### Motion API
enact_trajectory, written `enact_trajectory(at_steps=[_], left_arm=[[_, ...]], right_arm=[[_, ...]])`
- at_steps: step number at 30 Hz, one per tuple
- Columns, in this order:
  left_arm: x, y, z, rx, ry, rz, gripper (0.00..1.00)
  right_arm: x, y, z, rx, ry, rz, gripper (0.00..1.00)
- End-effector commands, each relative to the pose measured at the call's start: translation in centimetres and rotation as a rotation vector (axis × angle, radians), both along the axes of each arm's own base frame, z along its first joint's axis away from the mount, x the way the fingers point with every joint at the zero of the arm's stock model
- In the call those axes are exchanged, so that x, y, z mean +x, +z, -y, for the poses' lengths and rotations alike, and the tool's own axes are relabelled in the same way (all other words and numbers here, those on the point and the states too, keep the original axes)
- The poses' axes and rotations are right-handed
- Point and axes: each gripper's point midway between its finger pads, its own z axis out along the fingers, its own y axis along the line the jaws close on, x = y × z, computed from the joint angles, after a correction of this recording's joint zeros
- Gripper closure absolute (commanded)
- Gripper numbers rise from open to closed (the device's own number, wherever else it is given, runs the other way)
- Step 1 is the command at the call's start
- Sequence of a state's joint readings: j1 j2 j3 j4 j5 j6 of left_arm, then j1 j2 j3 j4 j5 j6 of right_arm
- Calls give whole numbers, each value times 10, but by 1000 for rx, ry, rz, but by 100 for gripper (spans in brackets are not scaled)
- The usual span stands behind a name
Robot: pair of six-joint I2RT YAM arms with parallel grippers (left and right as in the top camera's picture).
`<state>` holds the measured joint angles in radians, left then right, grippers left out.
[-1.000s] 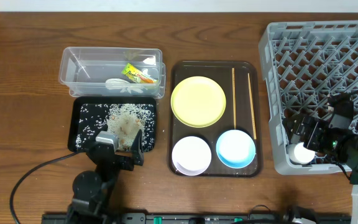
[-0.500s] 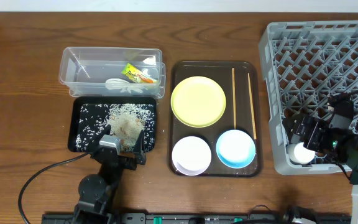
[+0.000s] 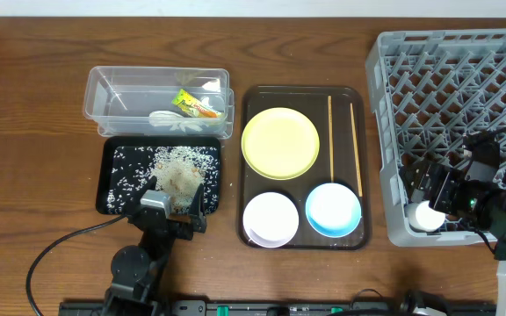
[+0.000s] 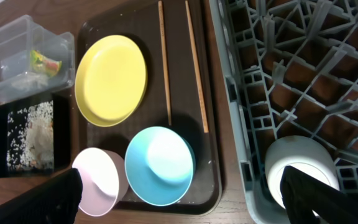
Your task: Sort waste into correct bins and load items into the dishwasher rack
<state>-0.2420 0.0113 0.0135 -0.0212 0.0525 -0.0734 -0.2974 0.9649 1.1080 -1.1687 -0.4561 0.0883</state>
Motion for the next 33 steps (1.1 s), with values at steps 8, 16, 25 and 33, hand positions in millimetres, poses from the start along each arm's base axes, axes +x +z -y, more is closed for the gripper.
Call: enact_trajectory(at_steps=[8, 16, 25, 33], left_arm=[[0, -16, -4, 23, 15, -50, 1], [0, -16, -4, 23, 15, -50, 1], [0, -16, -4, 23, 15, -50, 1], [0, -16, -4, 23, 15, -50, 1]], right_arm=[[23, 36, -71, 253, 255, 139, 21], [42, -55, -99, -223, 179, -133, 23], [117, -126, -105, -378, 98, -139, 48], [143, -200, -107, -395, 72, -225, 57]])
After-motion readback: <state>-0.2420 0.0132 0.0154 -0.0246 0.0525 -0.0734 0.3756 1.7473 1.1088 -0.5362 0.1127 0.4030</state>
